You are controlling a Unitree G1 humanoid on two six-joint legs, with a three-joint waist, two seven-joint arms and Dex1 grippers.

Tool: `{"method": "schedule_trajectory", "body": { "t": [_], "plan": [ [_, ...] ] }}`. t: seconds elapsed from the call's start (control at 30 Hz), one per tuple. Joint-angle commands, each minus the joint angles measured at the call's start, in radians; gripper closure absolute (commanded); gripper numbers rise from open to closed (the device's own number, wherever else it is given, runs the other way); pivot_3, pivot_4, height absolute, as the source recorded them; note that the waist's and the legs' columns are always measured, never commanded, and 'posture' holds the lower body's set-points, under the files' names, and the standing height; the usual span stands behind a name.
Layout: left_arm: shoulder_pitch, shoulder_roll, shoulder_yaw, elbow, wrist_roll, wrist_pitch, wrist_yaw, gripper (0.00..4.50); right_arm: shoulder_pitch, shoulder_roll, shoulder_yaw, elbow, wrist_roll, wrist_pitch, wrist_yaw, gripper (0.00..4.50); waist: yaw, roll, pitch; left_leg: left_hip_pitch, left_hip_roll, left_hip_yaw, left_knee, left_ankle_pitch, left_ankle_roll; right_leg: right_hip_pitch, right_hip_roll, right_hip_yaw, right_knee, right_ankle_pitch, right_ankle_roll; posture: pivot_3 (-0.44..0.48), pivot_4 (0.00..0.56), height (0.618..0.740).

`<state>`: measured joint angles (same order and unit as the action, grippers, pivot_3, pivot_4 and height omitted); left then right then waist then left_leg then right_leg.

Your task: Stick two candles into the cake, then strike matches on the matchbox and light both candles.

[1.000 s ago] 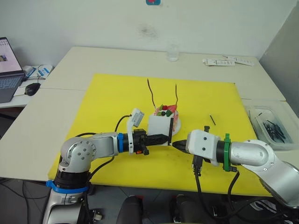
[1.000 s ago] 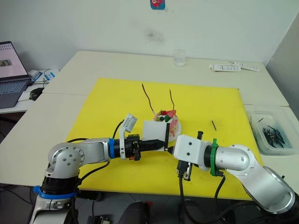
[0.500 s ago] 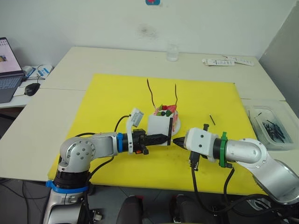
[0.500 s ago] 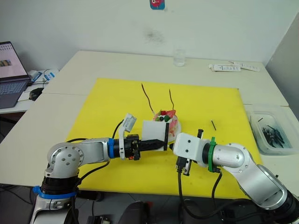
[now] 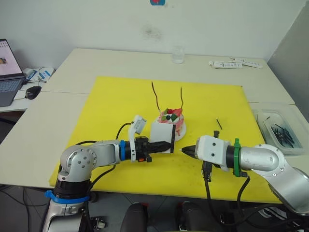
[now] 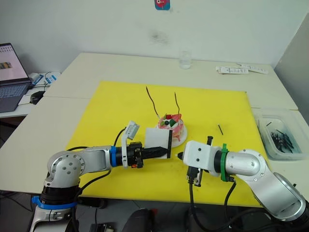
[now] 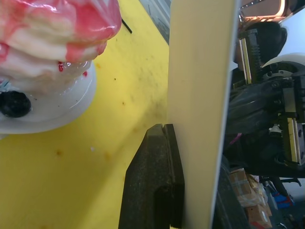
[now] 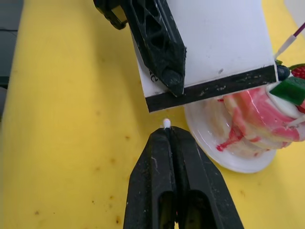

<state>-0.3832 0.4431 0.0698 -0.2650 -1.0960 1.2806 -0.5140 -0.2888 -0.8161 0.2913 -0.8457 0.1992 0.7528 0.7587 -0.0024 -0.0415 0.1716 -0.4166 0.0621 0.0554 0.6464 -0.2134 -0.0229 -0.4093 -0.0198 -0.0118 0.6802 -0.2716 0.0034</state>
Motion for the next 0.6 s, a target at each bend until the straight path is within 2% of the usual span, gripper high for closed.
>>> {"method": "schedule_trajectory", "body": {
  "t": [0.03,0.6],
  "plan": [
    [-0.002,-0.001,0.011,-0.016,-0.018,0.000,-0.005,4.50,-0.027,0.015,0.015,-0.008,-0.013,-0.006,-0.010,4.47,0.000,0.000,0.000,0.000,0.000,0.000,0.000,0.000,0.000,0.000,0.000,0.000,0.000,0.000,0.000,0.000,0.150,0.706],
    [0.015,-0.016,0.020,-0.037,-0.043,0.010,0.013,4.50,-0.066,0.064,0.076,0.064,-0.077,-0.030,-0.011,4.47,0.000,0.000,0.000,0.000,0.000,0.000,0.000,0.000,0.000,0.000,0.000,0.000,0.000,0.000,0.000,0.000,0.150,0.706]
  ]
}}
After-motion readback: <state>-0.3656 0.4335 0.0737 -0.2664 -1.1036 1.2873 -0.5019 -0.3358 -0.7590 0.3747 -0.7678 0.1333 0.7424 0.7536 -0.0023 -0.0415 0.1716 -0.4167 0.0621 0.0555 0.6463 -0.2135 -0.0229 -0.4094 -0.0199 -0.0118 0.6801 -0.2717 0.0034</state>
